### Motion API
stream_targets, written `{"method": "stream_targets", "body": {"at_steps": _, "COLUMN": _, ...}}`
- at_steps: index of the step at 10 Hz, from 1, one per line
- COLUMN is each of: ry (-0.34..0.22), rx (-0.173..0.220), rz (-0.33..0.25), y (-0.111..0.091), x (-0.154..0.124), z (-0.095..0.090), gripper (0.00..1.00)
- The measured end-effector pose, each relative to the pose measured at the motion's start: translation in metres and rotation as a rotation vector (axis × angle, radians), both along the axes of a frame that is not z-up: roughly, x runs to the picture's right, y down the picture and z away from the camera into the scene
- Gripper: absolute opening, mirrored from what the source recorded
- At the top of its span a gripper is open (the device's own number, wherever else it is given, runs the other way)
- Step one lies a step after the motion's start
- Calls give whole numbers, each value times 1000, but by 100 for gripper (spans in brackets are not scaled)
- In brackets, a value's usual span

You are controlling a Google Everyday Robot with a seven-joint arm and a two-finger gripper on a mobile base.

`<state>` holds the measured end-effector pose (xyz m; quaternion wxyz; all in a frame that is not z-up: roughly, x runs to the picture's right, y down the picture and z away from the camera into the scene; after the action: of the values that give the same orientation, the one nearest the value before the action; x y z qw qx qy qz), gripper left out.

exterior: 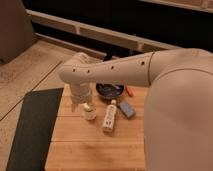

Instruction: Place the ceramic cup over the eraser

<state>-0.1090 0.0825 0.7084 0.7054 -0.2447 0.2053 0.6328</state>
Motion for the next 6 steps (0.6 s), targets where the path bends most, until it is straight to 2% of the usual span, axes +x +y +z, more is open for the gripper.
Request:
{"method": "stream_targets", "body": {"at_steps": 1, "ry": -49, "rx": 53, "rz": -28, "y": -17, "x": -6, "z": 4, "gripper": 65}}
{"method": "stream_targets", "body": {"at_steps": 3, "ry": -123, "rx": 121, "rz": -77, "y": -42, "x": -9, "z": 16, "gripper": 65}}
{"method": "stream_targets", "body": {"at_steps": 6, "ry": -137, "rx": 138, "rz": -94, "y": -53, "x": 4, "z": 27, "gripper": 65}}
